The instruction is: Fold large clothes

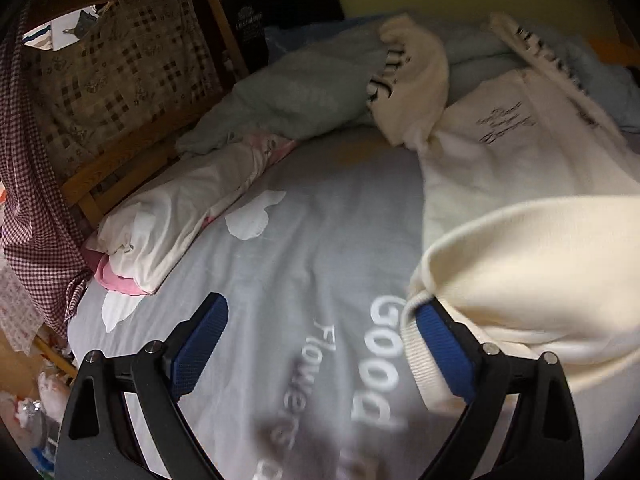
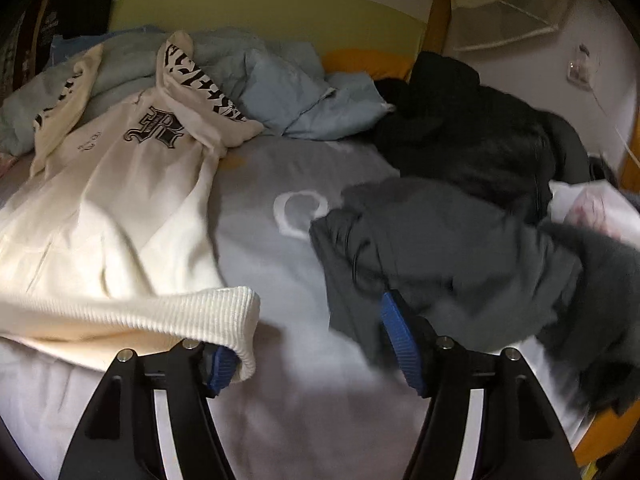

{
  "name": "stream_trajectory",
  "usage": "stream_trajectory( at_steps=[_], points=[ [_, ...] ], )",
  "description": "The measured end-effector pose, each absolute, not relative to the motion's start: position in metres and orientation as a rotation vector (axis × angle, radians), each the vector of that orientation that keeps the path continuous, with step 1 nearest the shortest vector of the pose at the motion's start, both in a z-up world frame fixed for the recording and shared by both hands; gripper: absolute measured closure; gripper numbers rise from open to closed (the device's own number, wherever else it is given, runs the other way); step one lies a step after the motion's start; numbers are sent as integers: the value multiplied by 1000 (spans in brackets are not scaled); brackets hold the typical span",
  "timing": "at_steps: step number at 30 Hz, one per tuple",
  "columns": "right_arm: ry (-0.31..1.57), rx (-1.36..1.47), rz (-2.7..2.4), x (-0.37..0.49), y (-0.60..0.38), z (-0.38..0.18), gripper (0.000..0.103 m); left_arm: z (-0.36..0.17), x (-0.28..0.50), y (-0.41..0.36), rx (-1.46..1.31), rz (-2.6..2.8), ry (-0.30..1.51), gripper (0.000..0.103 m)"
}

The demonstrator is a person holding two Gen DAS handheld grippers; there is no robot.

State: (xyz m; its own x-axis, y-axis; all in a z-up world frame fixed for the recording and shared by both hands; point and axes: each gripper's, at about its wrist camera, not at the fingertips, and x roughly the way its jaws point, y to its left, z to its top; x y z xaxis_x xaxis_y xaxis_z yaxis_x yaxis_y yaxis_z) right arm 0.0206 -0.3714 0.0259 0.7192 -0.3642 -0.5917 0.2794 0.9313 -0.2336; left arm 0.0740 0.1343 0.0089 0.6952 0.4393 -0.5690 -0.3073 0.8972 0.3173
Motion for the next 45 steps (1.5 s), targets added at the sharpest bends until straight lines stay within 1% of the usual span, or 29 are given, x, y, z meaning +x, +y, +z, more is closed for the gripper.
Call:
stream_trajectory(
  at_steps=[3,7,9,11,13,15,17,19,23,25,27,28,30,32,34,40,43,44,45],
  points=[
    [706,-260,-360,57,-362,19,33,-6,104,137,224,439,742,13],
    [691,-310,-384,96,-356,11,33,-10,131,151,198,401,760,14],
    [698,-267,-385,109,-359,8,33,-5,131,159,107,277,795,14],
    [721,-194,-366,111,-361,1,33,2,117,163,53,187,782,14],
    [740,-184,-344,108,-360,-5,33,7,102,159,44,141,759,14],
    [742,-208,-334,104,-357,-6,33,9,97,152,25,76,753,12],
    [739,-178,-314,98,-357,-2,33,3,99,139,37,8,795,12],
    [757,-94,-241,92,-358,2,33,1,98,127,56,-20,806,12],
    [871,47,-3,88,-349,-8,33,10,83,103,68,-71,764,12],
    [888,33,29,81,-335,-13,32,11,76,87,105,-139,755,11],
    [877,-32,24,74,-320,-16,31,7,67,69,169,-207,756,4],
    [878,-46,25,72,-315,-18,29,2,65,58,222,-211,763,3],
    [952,25,76,75,-312,-27,23,-14,63,39,352,-129,760,2],
    [996,93,74,80,-316,-32,22,-31,64,27,484,9,707,2],
    [971,83,48,80,-317,-27,22,-41,70,25,537,115,679,0],
    [722,145,14,54,-328,14,22,-28,73,49,388,162,628,0],
    [728,145,35,52,-326,19,22,-23,67,50,370,140,599,3],
    [733,143,46,51,-325,20,22,-24,65,48,370,124,604,6],
    [744,144,66,49,-321,19,22,-22,61,46,353,77,621,13]
  ],
)
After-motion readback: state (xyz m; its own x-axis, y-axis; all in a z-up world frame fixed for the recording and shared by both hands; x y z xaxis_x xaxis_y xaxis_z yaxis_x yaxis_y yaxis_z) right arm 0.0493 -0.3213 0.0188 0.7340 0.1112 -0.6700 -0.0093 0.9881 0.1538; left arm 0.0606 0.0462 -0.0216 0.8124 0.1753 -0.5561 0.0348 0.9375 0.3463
